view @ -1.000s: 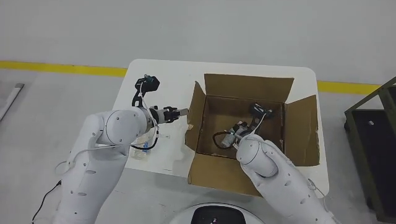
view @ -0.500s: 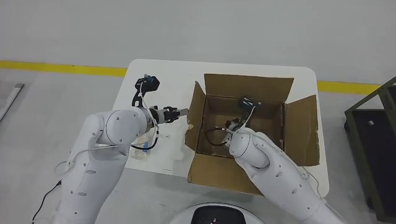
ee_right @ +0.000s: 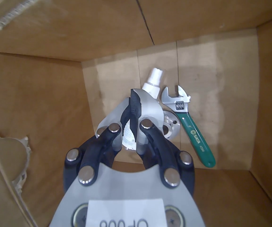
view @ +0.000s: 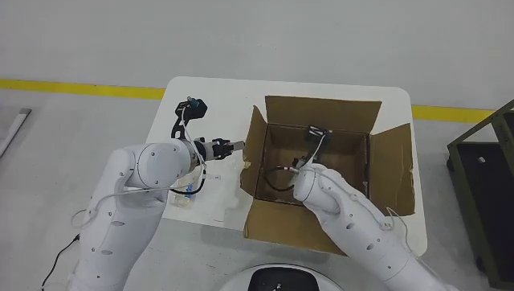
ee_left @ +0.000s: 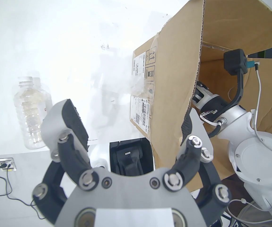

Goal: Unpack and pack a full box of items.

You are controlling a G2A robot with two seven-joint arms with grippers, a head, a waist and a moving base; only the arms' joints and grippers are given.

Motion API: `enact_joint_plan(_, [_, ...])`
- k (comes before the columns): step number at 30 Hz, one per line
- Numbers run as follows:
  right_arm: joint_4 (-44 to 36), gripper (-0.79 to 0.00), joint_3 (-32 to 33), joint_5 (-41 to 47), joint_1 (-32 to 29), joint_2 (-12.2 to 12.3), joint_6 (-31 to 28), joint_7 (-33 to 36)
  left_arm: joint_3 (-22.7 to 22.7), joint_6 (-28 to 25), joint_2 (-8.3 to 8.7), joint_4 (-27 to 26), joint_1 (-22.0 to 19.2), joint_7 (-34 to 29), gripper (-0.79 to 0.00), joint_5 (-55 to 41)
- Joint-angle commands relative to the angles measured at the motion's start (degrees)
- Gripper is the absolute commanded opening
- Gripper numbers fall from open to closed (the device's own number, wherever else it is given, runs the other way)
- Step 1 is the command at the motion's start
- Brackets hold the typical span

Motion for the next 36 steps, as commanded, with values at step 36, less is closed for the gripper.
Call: enact_joint_plan(36, [9.7, -0.471, 4.5, -2.9, -2.5, -8.9, 0.0, -2.8, 0.0, 0.0, 0.00, 0.0, 0.0, 0.0, 0.000, 0.0])
